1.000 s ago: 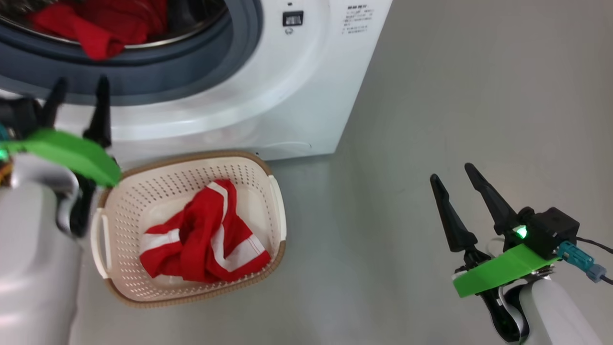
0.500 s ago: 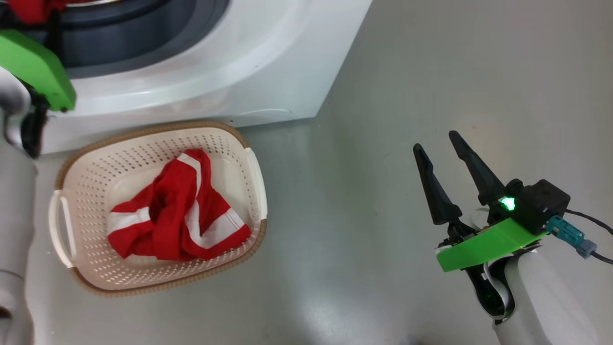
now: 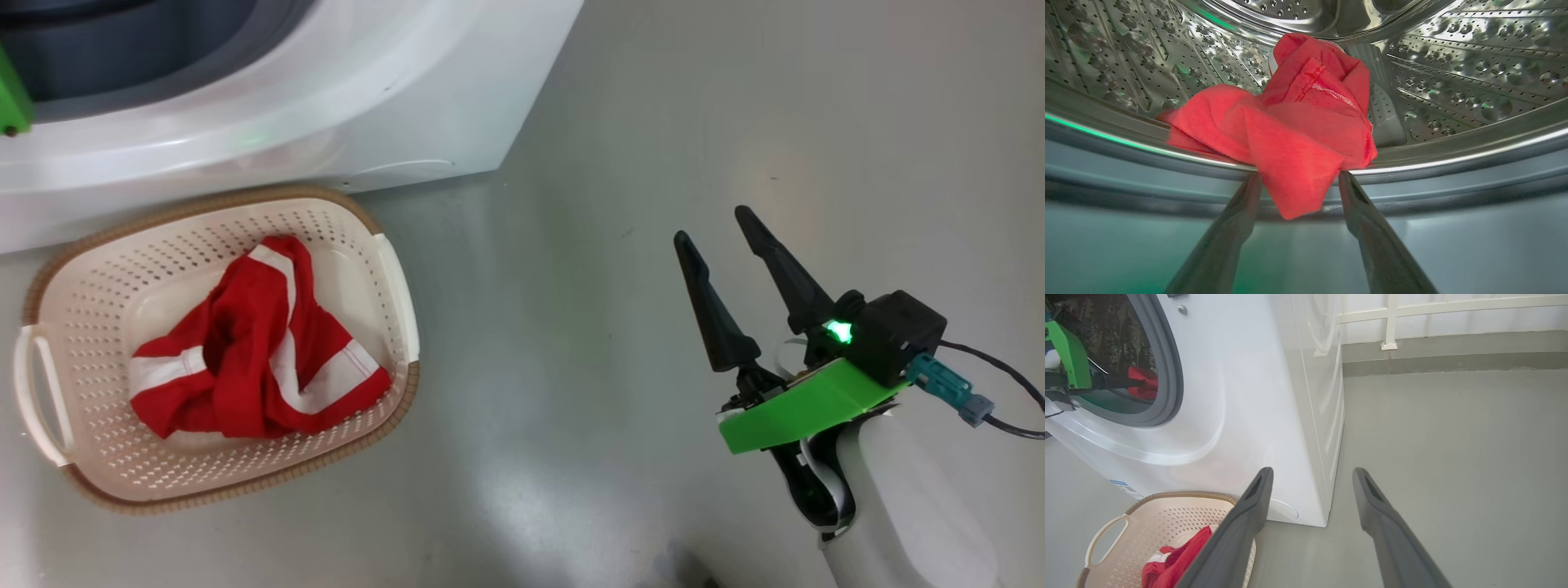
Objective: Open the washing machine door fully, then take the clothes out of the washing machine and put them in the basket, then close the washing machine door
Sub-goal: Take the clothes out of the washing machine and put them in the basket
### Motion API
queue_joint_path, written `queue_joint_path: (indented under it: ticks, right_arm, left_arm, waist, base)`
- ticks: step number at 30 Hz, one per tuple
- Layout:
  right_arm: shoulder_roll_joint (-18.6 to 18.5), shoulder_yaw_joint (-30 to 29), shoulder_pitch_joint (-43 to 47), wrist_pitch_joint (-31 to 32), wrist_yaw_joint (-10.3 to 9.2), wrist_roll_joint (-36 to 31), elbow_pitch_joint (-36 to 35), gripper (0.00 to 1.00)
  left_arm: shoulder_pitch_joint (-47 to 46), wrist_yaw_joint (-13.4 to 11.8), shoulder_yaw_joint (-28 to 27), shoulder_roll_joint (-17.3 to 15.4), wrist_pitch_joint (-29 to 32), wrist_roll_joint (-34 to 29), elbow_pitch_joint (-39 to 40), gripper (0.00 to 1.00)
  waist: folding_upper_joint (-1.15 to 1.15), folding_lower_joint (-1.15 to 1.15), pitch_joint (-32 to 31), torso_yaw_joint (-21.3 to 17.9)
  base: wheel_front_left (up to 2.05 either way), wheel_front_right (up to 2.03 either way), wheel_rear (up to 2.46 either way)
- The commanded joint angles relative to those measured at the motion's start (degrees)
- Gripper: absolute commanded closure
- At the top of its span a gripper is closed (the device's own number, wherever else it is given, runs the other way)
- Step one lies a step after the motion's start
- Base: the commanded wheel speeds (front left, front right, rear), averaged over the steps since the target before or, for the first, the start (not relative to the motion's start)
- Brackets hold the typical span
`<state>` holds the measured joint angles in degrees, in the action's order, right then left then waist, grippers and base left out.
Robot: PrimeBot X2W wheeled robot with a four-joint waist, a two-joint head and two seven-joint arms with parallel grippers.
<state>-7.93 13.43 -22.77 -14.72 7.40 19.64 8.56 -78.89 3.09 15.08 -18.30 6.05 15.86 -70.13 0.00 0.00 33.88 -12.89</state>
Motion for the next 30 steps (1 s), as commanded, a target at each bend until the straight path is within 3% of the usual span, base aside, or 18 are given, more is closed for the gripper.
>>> queue_joint_path:
  ticks: [1, 15, 16, 19, 30]
  right_arm:
    - [0.2, 1.3, 0.0, -0.3, 0.09, -0.8, -1.3, 0.0]
    - [0.9, 2.2, -0.9, -0.3, 0.09, -0.8, -1.5, 0.0]
    - [0.9, 2.2, -0.9, -0.3, 0.09, -0.9, -1.5, 0.0]
    - [0.8, 2.1, -0.9, -0.3, 0.09, -0.9, -1.5, 0.0]
    - [0.5, 2.0, -1.1, -0.3, 0.09, -1.1, -1.3, 0.0]
  left_arm:
    - [-1.7, -0.8, -0.3, -3.2, -0.2, -0.6, 0.7, 0.0]
    - [-3.9, -1.7, 1.0, -5.8, -0.7, -0.7, -2.5, 0.0]
    - [-3.8, -1.7, 1.0, -5.8, -0.8, -0.6, -2.6, 0.15]
    - [-3.7, -1.3, 1.2, -5.5, -1.6, -0.3, -2.8, 1.0]
    - [-2.9, 0.2, 1.4, -3.4, -3.9, 1.4, -3.3, 1.0]
  waist:
    - [0.0, 0.0, 0.5, -0.5]
    - [0.0, 0.0, 1.9, -2.1]
    - [0.0, 0.0, 1.9, -2.2]
    - [0.0, 0.0, 1.9, -2.1]
    - [0.0, 0.0, 0.8, -1.4]
  base:
    - [0.0, 0.0, 0.0]
    - [0.0, 0.0, 0.0]
    - [0.0, 0.0, 0.0]
    - [0.0, 0.0, 0.0]
    - [0.0, 0.0, 0.0]
